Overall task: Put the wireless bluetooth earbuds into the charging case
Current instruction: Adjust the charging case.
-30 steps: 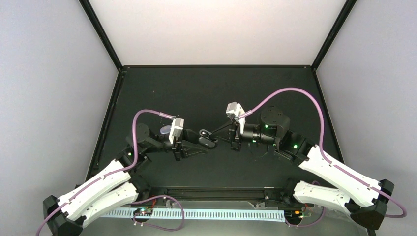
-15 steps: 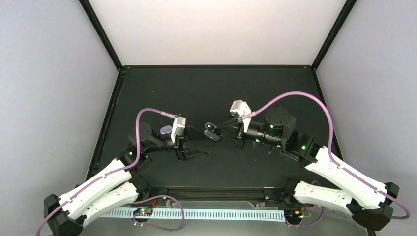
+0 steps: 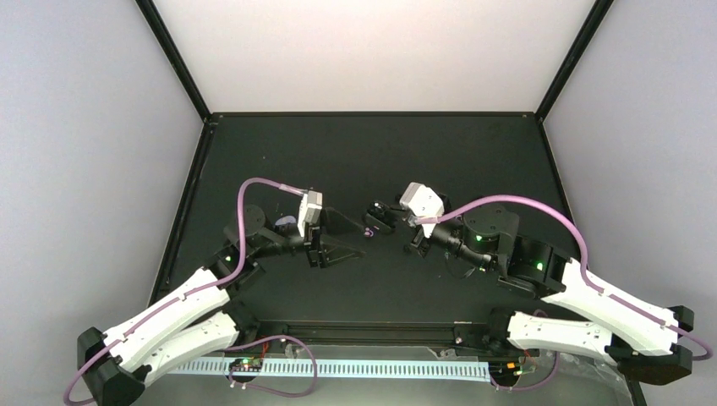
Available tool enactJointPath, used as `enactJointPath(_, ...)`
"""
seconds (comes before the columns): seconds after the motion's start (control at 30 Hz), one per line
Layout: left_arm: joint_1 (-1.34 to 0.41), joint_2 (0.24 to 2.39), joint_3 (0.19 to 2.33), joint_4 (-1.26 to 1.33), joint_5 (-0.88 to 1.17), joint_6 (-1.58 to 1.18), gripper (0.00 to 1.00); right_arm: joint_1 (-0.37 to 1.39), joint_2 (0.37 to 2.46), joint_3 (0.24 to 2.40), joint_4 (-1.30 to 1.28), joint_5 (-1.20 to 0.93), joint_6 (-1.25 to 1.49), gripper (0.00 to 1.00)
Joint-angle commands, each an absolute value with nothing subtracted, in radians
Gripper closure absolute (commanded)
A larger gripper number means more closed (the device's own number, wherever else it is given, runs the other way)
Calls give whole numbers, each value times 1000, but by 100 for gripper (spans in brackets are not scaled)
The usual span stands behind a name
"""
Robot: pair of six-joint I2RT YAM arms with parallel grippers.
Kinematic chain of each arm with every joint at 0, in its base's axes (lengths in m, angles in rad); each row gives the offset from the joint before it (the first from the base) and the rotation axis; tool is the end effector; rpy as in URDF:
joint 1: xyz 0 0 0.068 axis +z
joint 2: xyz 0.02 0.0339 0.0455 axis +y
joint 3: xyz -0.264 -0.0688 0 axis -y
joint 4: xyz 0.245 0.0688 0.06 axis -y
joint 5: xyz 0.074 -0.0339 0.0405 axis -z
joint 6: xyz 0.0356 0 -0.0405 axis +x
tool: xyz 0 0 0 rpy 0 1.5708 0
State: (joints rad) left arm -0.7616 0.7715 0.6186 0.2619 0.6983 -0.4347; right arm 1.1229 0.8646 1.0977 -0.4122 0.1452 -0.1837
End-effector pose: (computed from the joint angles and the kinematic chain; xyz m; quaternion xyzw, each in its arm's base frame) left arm 0.1164 -0.1426 0.3306 0.3534 0.5775 -0.5827 0.4496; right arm 0.0829 0.1606 0.4099 -0.4283 0.6361 0.2397 0.5953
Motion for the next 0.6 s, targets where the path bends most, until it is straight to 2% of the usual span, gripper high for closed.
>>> enactJointPath(0.0,-764,800,682,331,647,-468,31,1173,847,1117,-425,319,-273,99)
enactJointPath(0.3,-765,906,765,374,669,-492,32,1234,860,1108,-419,370,-304,99)
enactJointPath(0.57,-764,957,785,427,723,-523,39,1252,867,1100,-403,398,-317,99)
